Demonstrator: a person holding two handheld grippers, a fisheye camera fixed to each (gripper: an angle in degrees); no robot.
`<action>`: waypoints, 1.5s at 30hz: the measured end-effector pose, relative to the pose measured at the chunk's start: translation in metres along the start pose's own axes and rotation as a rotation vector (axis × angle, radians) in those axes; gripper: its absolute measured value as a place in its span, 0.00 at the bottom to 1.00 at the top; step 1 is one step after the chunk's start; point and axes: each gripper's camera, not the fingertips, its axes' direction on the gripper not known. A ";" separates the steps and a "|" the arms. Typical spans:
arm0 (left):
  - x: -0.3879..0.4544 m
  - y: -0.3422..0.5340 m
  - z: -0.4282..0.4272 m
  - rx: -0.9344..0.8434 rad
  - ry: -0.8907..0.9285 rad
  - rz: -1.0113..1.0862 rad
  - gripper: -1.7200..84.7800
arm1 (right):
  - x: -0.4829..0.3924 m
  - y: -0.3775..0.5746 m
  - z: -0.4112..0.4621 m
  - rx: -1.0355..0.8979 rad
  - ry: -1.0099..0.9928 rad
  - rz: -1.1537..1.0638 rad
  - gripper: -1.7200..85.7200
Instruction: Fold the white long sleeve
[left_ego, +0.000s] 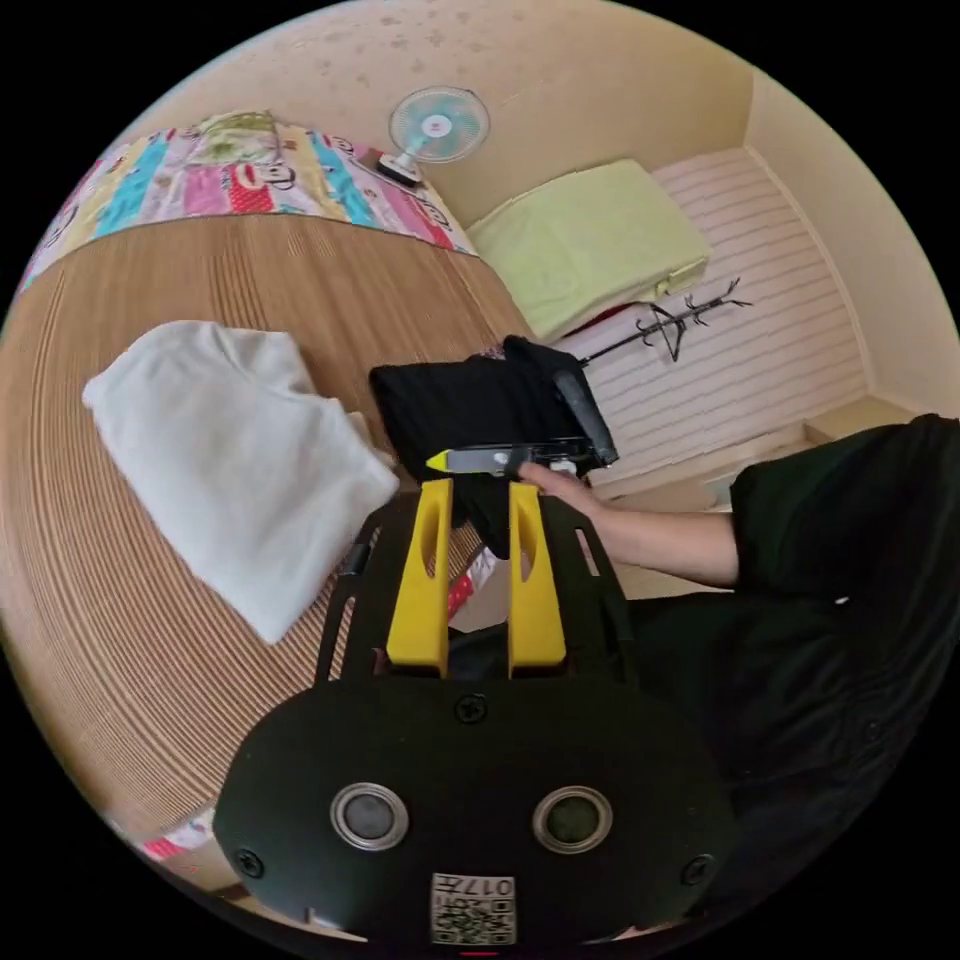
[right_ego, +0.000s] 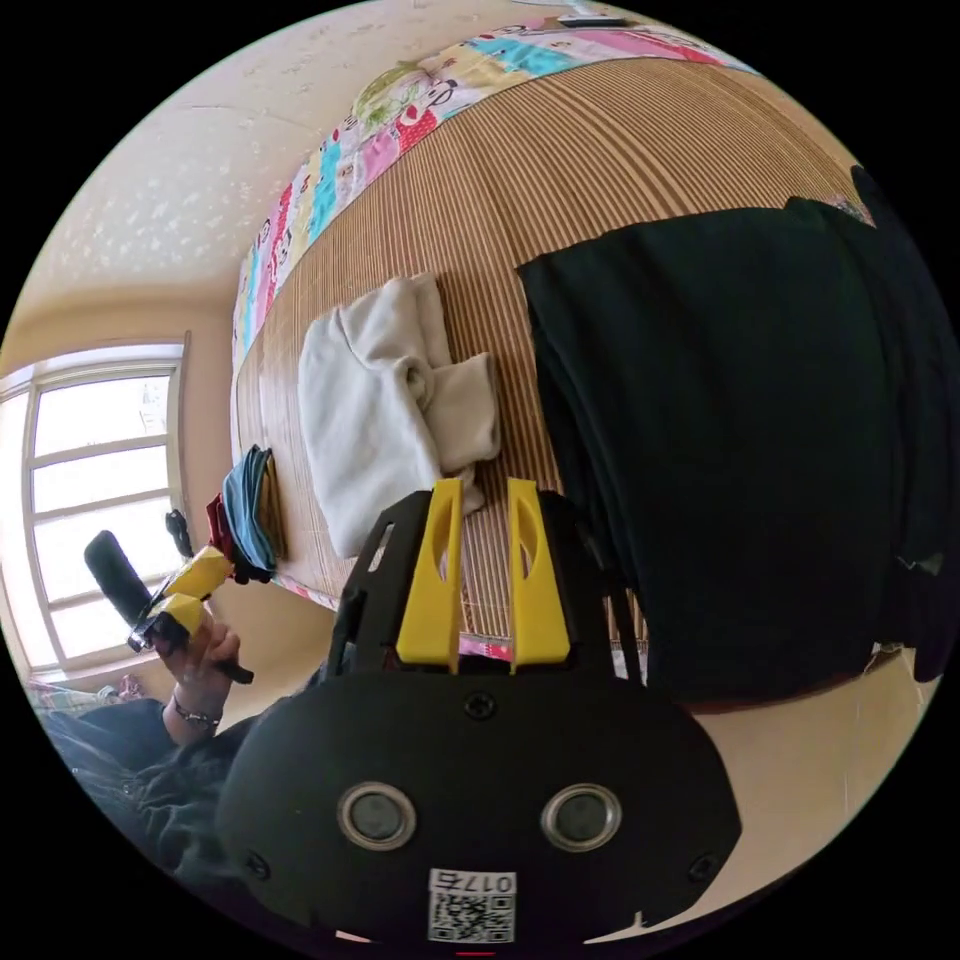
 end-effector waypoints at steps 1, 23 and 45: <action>-0.015 0.013 -0.007 0.046 -0.053 -0.104 0.15 | 0.006 -0.004 -0.010 0.032 -0.052 -0.002 0.14; -0.089 0.105 -0.062 0.200 0.333 -0.600 0.11 | -0.125 -0.022 0.116 -0.548 -0.399 -0.334 0.08; -0.047 0.309 -0.401 0.257 -0.291 -0.886 0.16 | -0.419 0.064 0.299 -0.741 -0.291 -0.713 0.11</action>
